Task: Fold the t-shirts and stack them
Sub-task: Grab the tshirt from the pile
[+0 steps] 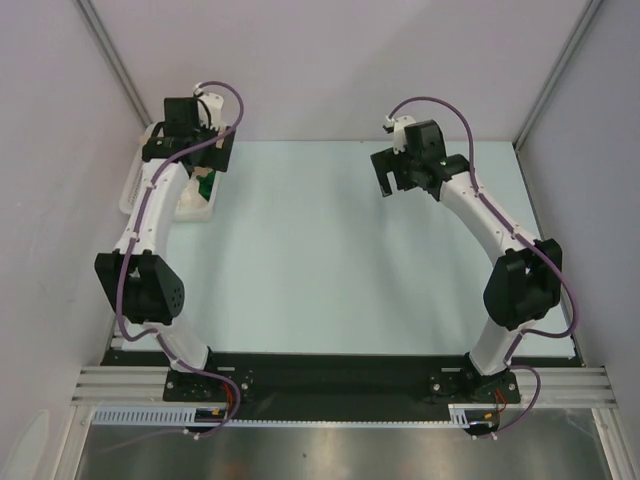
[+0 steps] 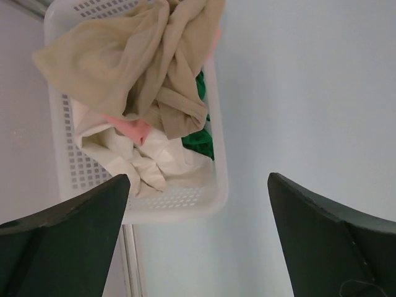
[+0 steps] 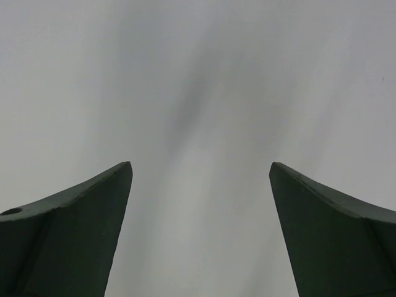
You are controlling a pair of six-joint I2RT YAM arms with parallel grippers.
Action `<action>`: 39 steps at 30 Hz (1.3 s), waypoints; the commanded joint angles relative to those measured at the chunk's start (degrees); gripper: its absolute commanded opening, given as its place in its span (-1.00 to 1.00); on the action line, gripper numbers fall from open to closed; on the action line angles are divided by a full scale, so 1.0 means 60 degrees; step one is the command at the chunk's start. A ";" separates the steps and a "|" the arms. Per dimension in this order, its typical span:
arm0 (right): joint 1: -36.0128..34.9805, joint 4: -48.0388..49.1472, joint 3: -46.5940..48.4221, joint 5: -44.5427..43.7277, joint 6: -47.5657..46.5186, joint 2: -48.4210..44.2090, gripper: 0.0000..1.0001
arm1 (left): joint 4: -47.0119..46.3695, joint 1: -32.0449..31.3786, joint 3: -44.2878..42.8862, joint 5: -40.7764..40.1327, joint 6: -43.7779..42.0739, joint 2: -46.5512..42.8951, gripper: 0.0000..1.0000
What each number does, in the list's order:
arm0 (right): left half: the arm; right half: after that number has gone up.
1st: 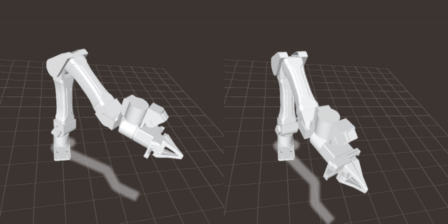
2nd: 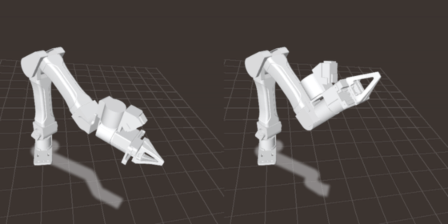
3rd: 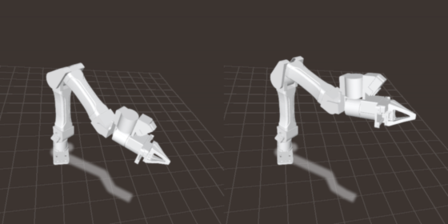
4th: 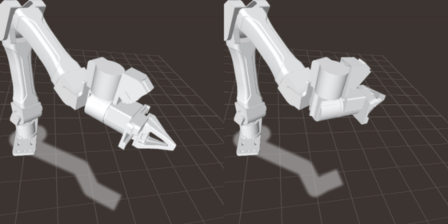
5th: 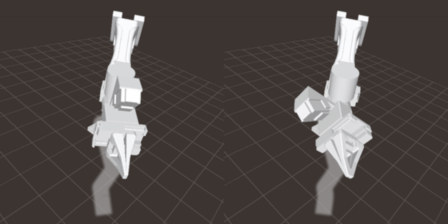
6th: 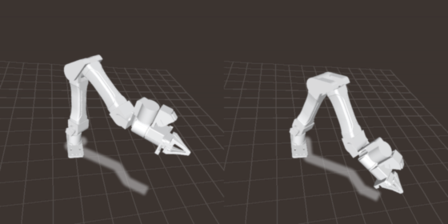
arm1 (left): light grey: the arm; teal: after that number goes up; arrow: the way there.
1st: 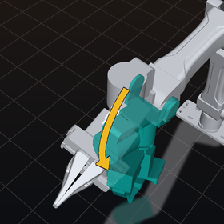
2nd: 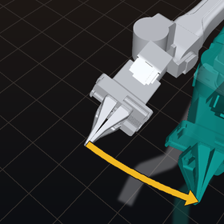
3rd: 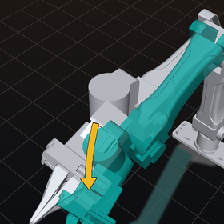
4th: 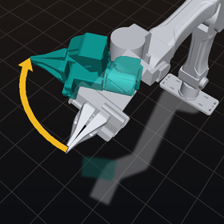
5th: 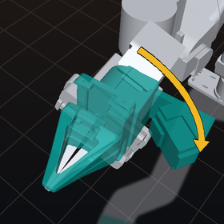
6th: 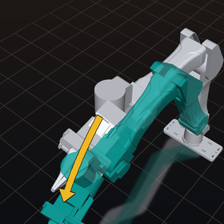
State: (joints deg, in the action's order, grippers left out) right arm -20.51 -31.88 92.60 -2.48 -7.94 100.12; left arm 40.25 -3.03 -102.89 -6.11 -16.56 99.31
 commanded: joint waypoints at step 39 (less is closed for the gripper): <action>0.1280 0.0860 -0.1575 0.3944 -0.0698 -0.1774 0.99 | -0.3192 -0.0037 -0.0752 -0.4533 -0.3041 0.2931 0.02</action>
State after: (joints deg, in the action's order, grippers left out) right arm -13.10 -28.71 83.37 20.01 -13.45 92.23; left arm 24.01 -3.60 -105.38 -30.96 -33.56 116.49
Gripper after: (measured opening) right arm 0.995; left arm 0.513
